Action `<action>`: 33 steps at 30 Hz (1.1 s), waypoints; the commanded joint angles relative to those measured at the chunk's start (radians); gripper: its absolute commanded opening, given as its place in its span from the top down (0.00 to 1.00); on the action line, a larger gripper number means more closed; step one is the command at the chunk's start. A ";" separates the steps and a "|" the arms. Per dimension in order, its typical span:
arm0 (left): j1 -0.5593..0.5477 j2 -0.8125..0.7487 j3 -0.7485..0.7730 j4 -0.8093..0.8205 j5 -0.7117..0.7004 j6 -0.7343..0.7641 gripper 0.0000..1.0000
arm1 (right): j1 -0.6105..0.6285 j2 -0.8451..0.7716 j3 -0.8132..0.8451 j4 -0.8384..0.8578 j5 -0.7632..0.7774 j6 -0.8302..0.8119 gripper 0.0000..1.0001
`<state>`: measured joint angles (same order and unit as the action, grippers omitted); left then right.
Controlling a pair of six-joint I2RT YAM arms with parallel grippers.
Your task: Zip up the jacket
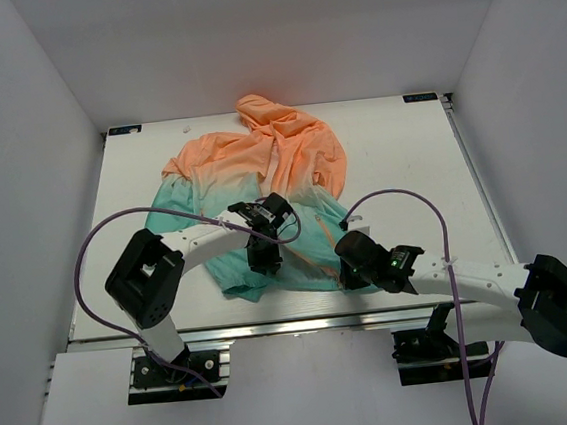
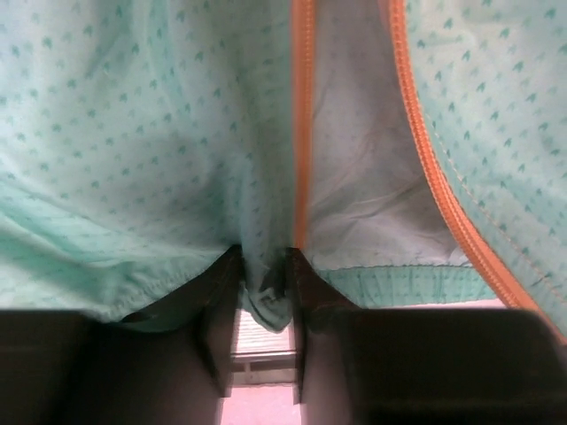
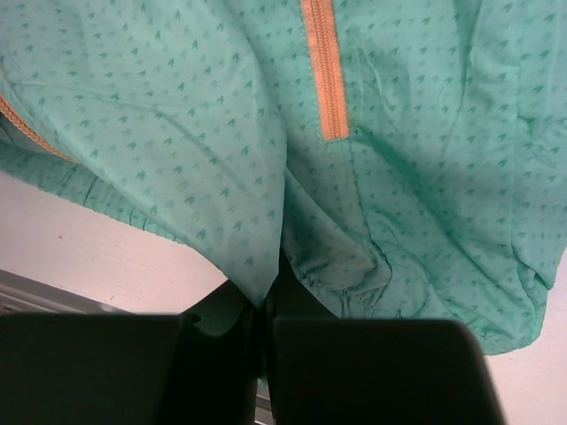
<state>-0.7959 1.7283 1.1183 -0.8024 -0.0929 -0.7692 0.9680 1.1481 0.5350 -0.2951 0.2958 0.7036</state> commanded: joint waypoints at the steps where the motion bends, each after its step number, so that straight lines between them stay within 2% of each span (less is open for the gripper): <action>1: -0.005 -0.029 -0.014 0.022 0.012 0.001 0.66 | -0.005 -0.001 0.013 -0.016 0.048 0.000 1.00; 2: -0.005 -0.032 -0.012 0.022 0.018 0.001 0.77 | -0.005 -0.001 0.011 -0.015 0.049 0.000 1.00; 4: -0.005 -0.045 -0.008 0.020 0.016 0.002 0.91 | -0.006 0.002 0.011 -0.016 0.052 -0.001 1.00; 8: -0.003 -0.084 0.018 -0.014 -0.019 0.011 0.99 | -0.018 0.012 0.005 -0.035 0.072 0.007 1.00; 17: 0.003 -0.177 0.081 -0.121 -0.159 0.025 0.89 | -0.072 0.045 -0.047 -0.022 0.092 0.040 1.00; 23: 0.017 -0.194 0.074 -0.181 -0.200 0.021 0.89 | -0.103 0.064 -0.092 -0.019 0.080 0.069 1.00; 28: 0.030 -0.246 0.049 -0.182 -0.192 0.028 0.81 | -0.121 0.065 -0.107 -0.021 0.082 0.068 1.00; 33: 0.038 -0.274 0.037 -0.175 -0.177 0.030 0.77 | -0.133 0.067 -0.110 -0.030 0.086 0.062 1.00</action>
<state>-0.7673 1.5017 1.1625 -0.9638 -0.2462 -0.7494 0.8516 1.1866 0.4747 -0.2287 0.3305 0.7757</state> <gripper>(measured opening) 0.221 0.024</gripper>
